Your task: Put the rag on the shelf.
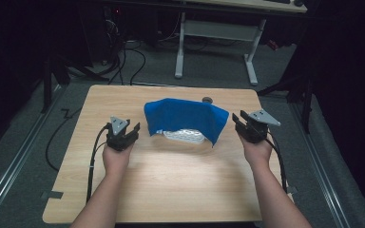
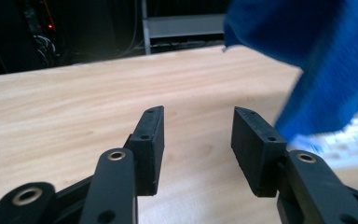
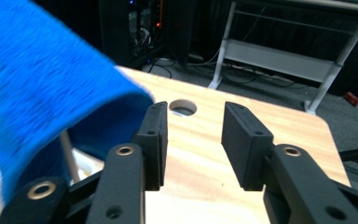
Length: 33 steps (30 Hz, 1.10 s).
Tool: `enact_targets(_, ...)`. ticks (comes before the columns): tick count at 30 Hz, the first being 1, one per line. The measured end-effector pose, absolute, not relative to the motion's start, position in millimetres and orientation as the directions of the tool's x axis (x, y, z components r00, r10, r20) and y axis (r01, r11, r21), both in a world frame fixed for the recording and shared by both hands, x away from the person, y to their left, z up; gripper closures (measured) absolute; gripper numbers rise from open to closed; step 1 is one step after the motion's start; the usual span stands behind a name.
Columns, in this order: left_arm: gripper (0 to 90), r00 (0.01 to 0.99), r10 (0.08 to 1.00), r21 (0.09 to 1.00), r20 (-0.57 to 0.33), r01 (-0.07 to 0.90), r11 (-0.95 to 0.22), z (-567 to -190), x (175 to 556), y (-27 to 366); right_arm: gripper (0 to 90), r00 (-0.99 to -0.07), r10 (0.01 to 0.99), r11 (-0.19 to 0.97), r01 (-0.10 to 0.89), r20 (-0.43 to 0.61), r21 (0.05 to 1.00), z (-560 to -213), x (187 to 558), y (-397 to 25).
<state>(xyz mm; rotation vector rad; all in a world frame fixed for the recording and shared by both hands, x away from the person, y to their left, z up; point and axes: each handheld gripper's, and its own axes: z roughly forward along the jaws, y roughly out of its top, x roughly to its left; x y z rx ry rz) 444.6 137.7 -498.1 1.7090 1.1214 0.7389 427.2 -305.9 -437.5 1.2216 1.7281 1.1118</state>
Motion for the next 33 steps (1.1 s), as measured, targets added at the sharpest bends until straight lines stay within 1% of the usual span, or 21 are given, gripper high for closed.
enact_targets(2,53.6,0.411,0.912,0.916,-0.01,0.369,-0.156,-501.5,437.1,139.0,57.8,-0.294,0.952,0.184,0.329,-0.085,0.926,-439.0,422.9,-304.7)
enact_targets(3,53.3,0.413,0.911,0.913,-0.011,0.375,-0.159,-502.5,434.4,139.6,57.7,-0.296,0.952,0.177,0.309,-0.082,0.935,-440.7,417.7,-304.5)
enact_targets(5,52.3,0.426,0.905,0.907,-0.014,0.386,-0.168,-505.4,425.9,140.8,56.3,-0.294,0.953,0.171,0.307,-0.078,0.936,-443.9,411.2,-304.4)
enact_targets(8,51.4,0.448,0.894,0.898,-0.012,0.398,-0.187,-509.3,412.2,141.8,51.1,-0.304,0.95,0.183,0.343,-0.075,0.921,-449.4,401.8,-305.1)
enact_targets(11,50.5,0.472,0.881,0.883,-0.017,0.421,-0.209,-512.5,397.9,142.2,48.5,-0.313,0.947,0.176,0.33,-0.069,0.927,-456.2,388.9,-306.2)
enact_targets(13,49.9,0.492,0.87,0.877,-0.026,0.429,-0.216,-514.2,387.5,142.3,43.6,-0.323,0.944,0.19,0.37,-0.066,0.909,-461.1,382.0,-305.0)
enact_targets(15,49.5,0.509,0.86,0.868,-0.029,0.44,-0.231,-515.8,377.8,141.9,43.0,-0.332,0.942,0.182,0.355,-0.058,0.917,-466.9,372.3,-304.6)
enact_targets(16,49.3,0.523,0.852,0.862,-0.037,0.448,-0.238,-516.2,373.0,141.5,41.7,-0.332,0.942,0.178,0.361,-0.052,0.915,-469.3,368.0,-304.5)
enact_targets(20,47.4,0.559,0.829,0.85,-0.019,0.445,-0.281,-518.1,354.3,138.8,36.8,-0.348,0.937,0.183,0.389,-0.04,0.903,-481.1,351.7,-301.8)
enact_targets(22,46.3,0.572,0.82,0.843,-0.007,0.444,-0.303,-519.9,344.0,138.7,35.5,-0.354,0.934,0.191,0.394,-0.044,0.899,-486.9,342.8,-299.9)
enact_targets(26,42.9,0.591,0.806,0.826,-0.027,0.467,-0.314,-527.0,326.5,140.0,32.5,-0.348,0.936,0.196,0.415,-0.045,0.889,-496.2,326.8,-296.9)
enact_targets(28,42.6,0.593,0.805,0.817,-0.027,0.477,-0.324,-530.0,320.3,140.8,31.6,-0.347,0.937,0.179,0.432,-0.021,0.884,-498.4,319.9,-296.4)
enact_targets(30,41.1,0.595,0.803,0.812,-0.028,0.482,-0.329,-529.7,316.7,140.9,30.5,-0.355,0.935,0.169,0.445,0.0,0.879,-501.7,312.5,-296.3)
enact_targets(33,40.6,0.591,0.806,0.818,-0.023,0.475,-0.325,-527.5,315.1,141.0,29.3,-0.374,0.927,0.178,0.452,0.004,0.874,-503.6,305.7,-297.7)
